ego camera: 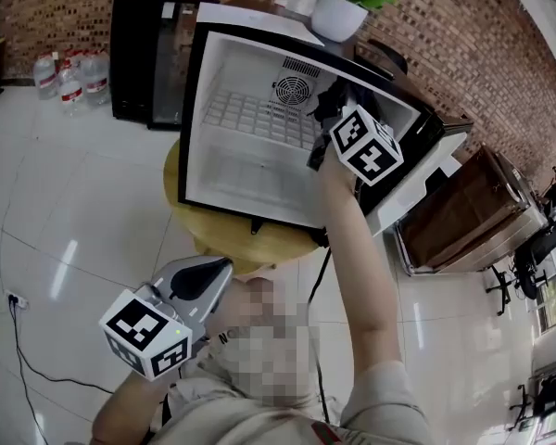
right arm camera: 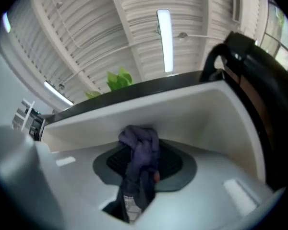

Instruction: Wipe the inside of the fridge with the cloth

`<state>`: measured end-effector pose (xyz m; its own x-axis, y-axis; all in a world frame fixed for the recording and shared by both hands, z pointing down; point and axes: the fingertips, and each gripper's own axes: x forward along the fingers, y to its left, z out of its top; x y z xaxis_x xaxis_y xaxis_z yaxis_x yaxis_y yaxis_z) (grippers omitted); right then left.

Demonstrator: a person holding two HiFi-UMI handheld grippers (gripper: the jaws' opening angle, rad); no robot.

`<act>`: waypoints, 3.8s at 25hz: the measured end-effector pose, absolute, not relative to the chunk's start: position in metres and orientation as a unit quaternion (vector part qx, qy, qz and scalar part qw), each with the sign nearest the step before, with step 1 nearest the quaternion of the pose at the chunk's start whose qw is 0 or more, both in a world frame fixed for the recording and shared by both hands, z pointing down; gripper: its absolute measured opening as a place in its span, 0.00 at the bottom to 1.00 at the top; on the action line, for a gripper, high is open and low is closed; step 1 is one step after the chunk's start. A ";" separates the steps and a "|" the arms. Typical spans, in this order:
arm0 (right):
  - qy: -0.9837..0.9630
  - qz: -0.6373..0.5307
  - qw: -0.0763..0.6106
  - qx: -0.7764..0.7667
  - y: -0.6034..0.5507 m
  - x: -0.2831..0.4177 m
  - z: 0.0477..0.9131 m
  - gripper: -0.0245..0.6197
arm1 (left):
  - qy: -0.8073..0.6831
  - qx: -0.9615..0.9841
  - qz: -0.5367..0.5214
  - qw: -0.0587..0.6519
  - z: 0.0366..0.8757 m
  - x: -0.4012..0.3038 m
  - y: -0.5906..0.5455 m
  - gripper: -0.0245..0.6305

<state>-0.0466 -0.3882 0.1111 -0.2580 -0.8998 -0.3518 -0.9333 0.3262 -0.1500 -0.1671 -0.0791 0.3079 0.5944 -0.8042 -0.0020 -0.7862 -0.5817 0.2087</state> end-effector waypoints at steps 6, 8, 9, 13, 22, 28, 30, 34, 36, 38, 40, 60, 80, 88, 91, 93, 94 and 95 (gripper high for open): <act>0.775 -0.024 0.254 -0.578 -0.391 -0.017 0.113 0.21 | -0.451 0.886 -0.034 0.100 0.319 -0.155 -0.085 0.04; 0.776 -0.012 0.263 -0.573 -0.384 -0.014 0.114 0.21 | -0.453 0.886 -0.030 0.097 0.320 -0.154 -0.083 0.04; 0.785 -0.003 0.262 -0.562 -0.377 -0.018 0.115 0.21 | -0.456 0.884 -0.027 0.095 0.321 -0.155 -0.083 0.04; 0.842 0.081 0.241 -0.475 -0.318 -0.044 0.114 0.21 | -0.467 0.879 -0.018 0.095 0.327 -0.161 -0.085 0.04; 0.840 0.424 -0.026 -0.337 -0.229 -0.160 0.244 0.21 | -0.497 0.862 -0.018 0.094 0.329 -0.176 -0.100 0.04; 0.751 0.522 -0.157 -0.374 -0.310 -0.223 0.327 0.20 | -0.496 0.863 -0.020 0.098 0.330 -0.179 -0.099 0.04; 0.726 0.533 -0.191 -0.390 -0.344 -0.241 0.337 0.20 | -0.491 0.865 -0.022 0.100 0.329 -0.179 -0.098 0.04; 0.707 0.529 -0.231 -0.410 -0.400 -0.275 0.346 0.20 | -0.489 0.866 -0.032 0.101 0.324 -0.184 -0.096 0.04; 0.705 0.518 -0.232 -0.426 -0.422 -0.286 0.339 0.20 | -0.489 0.866 -0.034 0.099 0.321 -0.186 -0.095 0.04; 0.700 0.507 -0.243 -0.440 -0.444 -0.294 0.333 0.20 | -0.489 0.866 -0.035 0.093 0.318 -0.188 -0.094 0.04; 0.684 0.511 -0.272 -0.444 -0.462 -0.297 0.334 0.20 | -0.489 0.867 -0.036 0.090 0.316 -0.188 -0.094 0.04; 0.621 0.395 -0.437 -0.517 -0.518 -0.085 0.361 0.20 | -0.468 0.879 -0.041 0.086 0.299 -0.169 -0.082 0.04; 0.685 0.429 -0.450 -0.380 -0.495 -0.217 0.402 0.21 | -0.488 0.867 -0.028 0.096 0.313 -0.195 -0.084 0.04; 0.603 0.377 -0.578 -0.400 -0.519 -0.107 0.417 0.22 | -0.477 0.875 -0.023 0.083 0.308 -0.179 -0.082 0.04; 0.569 0.371 -0.622 -0.389 -0.521 -0.089 0.422 0.22 | -0.479 0.875 -0.023 0.075 0.306 -0.178 -0.079 0.04; 0.571 0.379 -0.625 -0.374 -0.510 -0.088 0.423 0.22 | -0.479 0.874 -0.026 0.077 0.307 -0.178 -0.079 0.04; 0.594 0.386 -0.605 -0.364 -0.500 -0.099 0.420 0.22 | -0.478 0.875 -0.026 0.076 0.307 -0.178 -0.081 0.04; 0.623 0.394 -0.577 -0.353 -0.487 -0.116 0.416 0.22 | -0.476 0.876 -0.026 0.076 0.307 -0.178 -0.083 0.04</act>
